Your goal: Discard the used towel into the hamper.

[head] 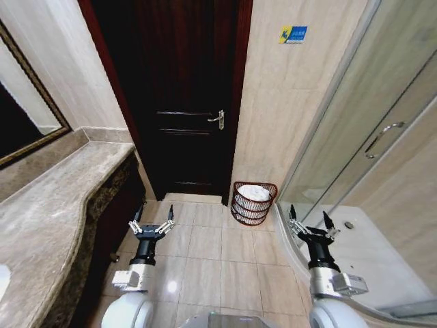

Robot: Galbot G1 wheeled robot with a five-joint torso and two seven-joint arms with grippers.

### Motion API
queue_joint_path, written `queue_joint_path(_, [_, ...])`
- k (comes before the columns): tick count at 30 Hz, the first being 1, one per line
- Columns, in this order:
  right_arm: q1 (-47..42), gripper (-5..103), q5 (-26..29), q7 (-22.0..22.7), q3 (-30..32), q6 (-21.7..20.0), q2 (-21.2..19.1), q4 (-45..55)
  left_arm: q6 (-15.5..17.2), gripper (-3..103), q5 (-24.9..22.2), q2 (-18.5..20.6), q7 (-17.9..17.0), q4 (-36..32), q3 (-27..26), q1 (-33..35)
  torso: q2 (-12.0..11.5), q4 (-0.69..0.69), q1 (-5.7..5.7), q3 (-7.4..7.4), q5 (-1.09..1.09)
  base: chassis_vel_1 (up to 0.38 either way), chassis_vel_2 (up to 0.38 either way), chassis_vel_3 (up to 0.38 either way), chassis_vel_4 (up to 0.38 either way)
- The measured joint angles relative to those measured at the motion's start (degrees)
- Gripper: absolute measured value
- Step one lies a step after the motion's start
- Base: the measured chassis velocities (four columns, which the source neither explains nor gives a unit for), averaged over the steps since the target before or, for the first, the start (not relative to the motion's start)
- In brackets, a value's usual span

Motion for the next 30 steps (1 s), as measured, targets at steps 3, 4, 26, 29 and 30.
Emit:
queue_joint_path(3, [-0.55, 100, -0.05, -0.30, 0.01, 0.40, -0.02, -0.06, -0.08, 100, 0.21, 0.04, 0.04, 0.09, 0.00, 0.01, 0.00, -0.01, 0.00, 0.00, 0.00, 0.069, -0.092, -0.069, 0.078])
queue_joint_path(4, [-0.64, 100, -0.05, -0.40, 0.12, 0.55, -0.01, -0.15, -0.08, 100, 0.25, 0.08, 0.06, 0.08, 0.00, 0.00, 0.00, 0.00, 0.00, 0.00, 0.00, 0.062, -0.080, -0.079, 0.079])
queue_joint_path(26, [-0.86, 100, 0.22, -1.29, 0.92, 1.30, -0.06, -0.83, 0.09, 100, 0.95, -0.13, 0.14, -0.43, 0.34, -0.13, 0.00, 0.00, 0.00, 0.00, 0.00, 0.076, -0.070, -0.080, 0.070])
queue_joint_path(29, [-0.90, 100, 0.15, -1.36, 0.97, 1.48, -0.08, -1.08, 0.09, 100, 1.15, -0.21, 0.14, -0.33, 0.56, -0.18, 0.00, -0.01, 0.00, 0.00, 0.01, 0.095, -0.075, -0.086, 0.080])
queue_joint_path(30, [-0.90, 100, 0.13, -1.40, 0.97, 1.51, -0.06, -1.15, 0.06, 100, 1.22, -0.24, 0.14, -0.25, 0.63, -0.23, 0.00, 0.00, 0.00, 0.00, 0.00, 0.092, -0.087, -0.088, 0.096])
